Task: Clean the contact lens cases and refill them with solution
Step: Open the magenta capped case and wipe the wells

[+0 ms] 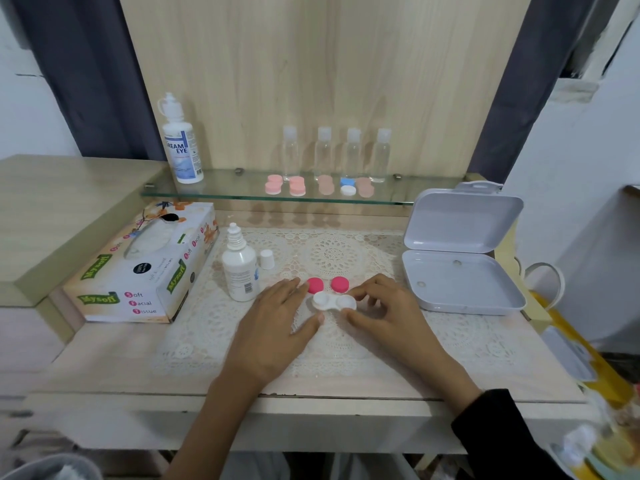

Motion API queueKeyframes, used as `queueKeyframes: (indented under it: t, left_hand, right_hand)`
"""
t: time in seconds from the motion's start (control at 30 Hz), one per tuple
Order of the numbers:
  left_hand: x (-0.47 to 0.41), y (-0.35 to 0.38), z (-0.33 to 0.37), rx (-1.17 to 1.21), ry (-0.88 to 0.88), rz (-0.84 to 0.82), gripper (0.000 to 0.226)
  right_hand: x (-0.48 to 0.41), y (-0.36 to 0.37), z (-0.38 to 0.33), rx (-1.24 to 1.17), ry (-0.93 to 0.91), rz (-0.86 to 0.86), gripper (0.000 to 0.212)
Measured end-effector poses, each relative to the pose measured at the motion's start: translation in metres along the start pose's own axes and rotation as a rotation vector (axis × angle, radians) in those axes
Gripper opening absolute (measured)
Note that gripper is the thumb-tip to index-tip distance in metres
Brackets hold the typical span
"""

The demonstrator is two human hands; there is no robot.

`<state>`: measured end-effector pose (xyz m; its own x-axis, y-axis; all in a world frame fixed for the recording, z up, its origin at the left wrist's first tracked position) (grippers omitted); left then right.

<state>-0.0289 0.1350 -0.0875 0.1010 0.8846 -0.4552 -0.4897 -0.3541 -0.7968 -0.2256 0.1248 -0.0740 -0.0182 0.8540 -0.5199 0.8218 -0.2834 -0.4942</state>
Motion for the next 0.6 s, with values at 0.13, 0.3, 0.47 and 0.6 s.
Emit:
queueKeyframes:
  t: [0.13, 0.3, 0.47, 0.6]
  left_hand:
    - [0.000, 0.000, 0.000, -0.033, -0.001, -0.018, 0.074]
    - [-0.001, 0.000, 0.000, -0.037, 0.002, -0.025, 0.090]
    - [0.000, 0.001, 0.000, -0.026, -0.001, -0.038, 0.087]
    - [0.001, -0.001, 0.000, -0.033, 0.002, -0.042, 0.075]
  right_hand:
    - [-0.001, -0.007, -0.001, -0.050, 0.008, 0.049, 0.013]
    - [-0.006, -0.028, 0.001, -0.062, 0.003, 0.127, 0.013]
    - [-0.018, -0.059, 0.017, -0.017, 0.050, 0.255, 0.013]
    - [-0.024, -0.086, 0.037, 0.060, 0.095, 0.342, 0.011]
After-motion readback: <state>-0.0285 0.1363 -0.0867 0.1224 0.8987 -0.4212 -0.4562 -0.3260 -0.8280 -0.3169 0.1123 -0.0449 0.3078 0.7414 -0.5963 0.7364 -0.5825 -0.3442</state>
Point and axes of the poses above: each hand's wrist, its own x-axis away from the middle knuckle, its own y-axis out of the palm, z = x × y, the point moved 2 cm from there along -x, towards the middle knuckle, and after that the axes turned 11 degrees about z, right-handed, at the moved point
